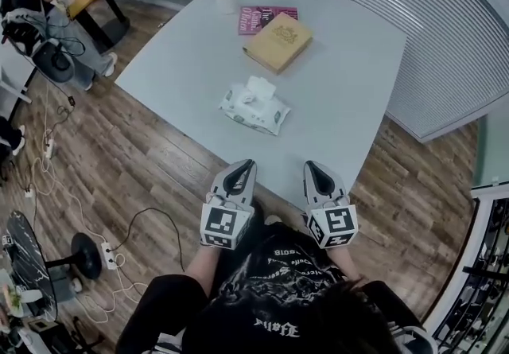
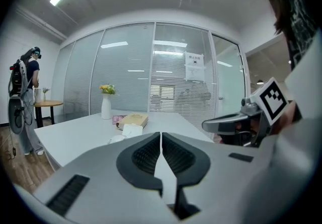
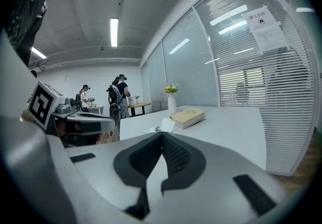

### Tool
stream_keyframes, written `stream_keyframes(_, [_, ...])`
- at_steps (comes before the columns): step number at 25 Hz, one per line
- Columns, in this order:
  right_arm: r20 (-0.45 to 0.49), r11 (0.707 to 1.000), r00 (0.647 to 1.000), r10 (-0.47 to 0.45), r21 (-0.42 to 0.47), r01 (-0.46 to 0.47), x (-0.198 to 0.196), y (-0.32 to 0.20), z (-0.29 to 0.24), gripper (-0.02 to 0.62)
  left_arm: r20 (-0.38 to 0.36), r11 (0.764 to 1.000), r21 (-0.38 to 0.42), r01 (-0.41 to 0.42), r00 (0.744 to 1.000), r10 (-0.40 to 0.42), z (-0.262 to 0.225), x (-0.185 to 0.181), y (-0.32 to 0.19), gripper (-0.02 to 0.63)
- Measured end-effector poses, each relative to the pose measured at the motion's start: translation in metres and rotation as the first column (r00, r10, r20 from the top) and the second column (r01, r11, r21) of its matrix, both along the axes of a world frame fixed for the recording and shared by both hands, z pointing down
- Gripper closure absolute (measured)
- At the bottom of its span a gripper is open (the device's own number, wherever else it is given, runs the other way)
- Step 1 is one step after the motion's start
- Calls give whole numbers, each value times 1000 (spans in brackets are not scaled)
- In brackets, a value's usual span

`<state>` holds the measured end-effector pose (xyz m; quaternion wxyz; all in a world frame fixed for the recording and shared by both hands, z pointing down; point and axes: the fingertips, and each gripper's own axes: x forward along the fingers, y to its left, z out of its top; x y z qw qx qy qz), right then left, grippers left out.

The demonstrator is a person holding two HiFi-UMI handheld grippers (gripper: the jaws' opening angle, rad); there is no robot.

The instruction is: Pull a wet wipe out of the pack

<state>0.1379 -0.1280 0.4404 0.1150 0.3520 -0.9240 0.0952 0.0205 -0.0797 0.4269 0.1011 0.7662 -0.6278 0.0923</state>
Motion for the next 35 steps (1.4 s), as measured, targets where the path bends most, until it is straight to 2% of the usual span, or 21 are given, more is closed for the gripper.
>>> stream_keyframes(8, [-28, 999, 999, 44, -4, -45, -42, -47, 3, 597, 4, 992, -64, -111, 994, 111, 22, -23, -70, 592])
stream_keyframes(13, [-36, 995, 994, 101, -1, -101, -62, -75, 0, 597, 12, 977, -116, -181, 983, 183, 41, -43, -114, 592])
stream_keyframes(22, [-66, 969, 967, 247, -6, -248, -76, -101, 8, 597, 74, 912, -251, -325, 933, 353, 90, -47, -166, 592])
stream_keyframes(25, [-78, 962, 959, 272, -8, -273, -81, -104, 9, 597, 75, 901, -273, -336, 927, 368, 100, -48, -175, 592])
stream_keyframes(27, [-88, 960, 957, 277, -6, -279, -86, -108, 8, 597, 82, 901, -287, -325, 929, 361, 104, -53, -181, 592])
stream_keyframes(31, [-100, 964, 959, 266, -3, -267, -99, -116, 7, 597, 88, 916, -272, -295, 940, 329, 98, -68, -193, 592])
stream_keyframes(35, [-118, 976, 970, 212, -26, -216, -118, -124, 15, 597, 82, 931, -250, -266, 952, 294, 93, -85, -198, 592])
